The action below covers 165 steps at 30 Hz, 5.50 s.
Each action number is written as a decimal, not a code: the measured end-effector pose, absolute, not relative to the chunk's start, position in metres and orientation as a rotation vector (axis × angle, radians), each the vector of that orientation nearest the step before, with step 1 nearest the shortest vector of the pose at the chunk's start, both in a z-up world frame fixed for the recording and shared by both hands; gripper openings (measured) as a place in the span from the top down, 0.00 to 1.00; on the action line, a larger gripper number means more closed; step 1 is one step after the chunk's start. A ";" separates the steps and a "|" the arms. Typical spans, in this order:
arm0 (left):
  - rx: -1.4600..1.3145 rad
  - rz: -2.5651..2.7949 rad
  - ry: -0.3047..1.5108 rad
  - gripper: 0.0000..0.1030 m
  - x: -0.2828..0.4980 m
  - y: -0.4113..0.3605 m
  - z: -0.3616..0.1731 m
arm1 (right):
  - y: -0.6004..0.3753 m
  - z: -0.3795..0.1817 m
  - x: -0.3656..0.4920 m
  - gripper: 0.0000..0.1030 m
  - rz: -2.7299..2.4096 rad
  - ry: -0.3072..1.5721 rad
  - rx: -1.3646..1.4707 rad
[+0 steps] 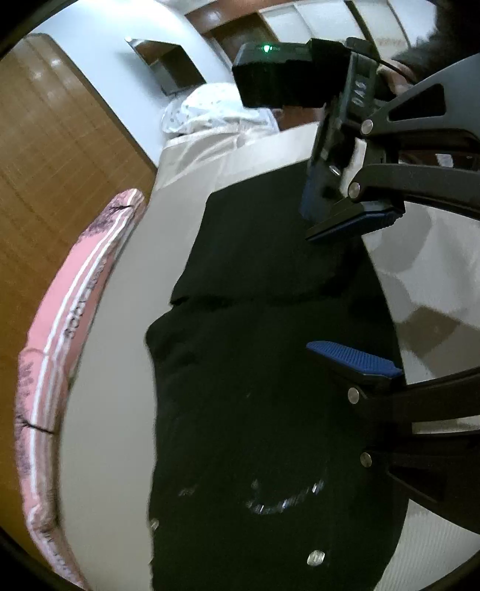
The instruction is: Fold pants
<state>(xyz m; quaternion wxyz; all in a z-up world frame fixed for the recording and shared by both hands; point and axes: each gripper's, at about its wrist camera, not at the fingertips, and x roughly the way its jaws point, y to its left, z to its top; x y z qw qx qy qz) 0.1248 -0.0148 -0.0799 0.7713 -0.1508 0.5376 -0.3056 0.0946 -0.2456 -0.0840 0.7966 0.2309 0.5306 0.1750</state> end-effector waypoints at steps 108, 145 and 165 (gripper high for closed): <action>-0.647 0.034 1.035 0.49 0.081 0.198 -0.088 | -0.266 -0.108 0.096 0.52 -0.039 1.108 0.324; -0.846 0.017 0.959 0.68 0.105 0.207 -0.129 | -0.168 -0.110 0.105 0.35 0.163 1.164 0.301; -0.721 0.000 0.934 0.73 0.106 0.197 -0.104 | -0.162 -0.108 0.102 0.29 0.183 1.165 0.280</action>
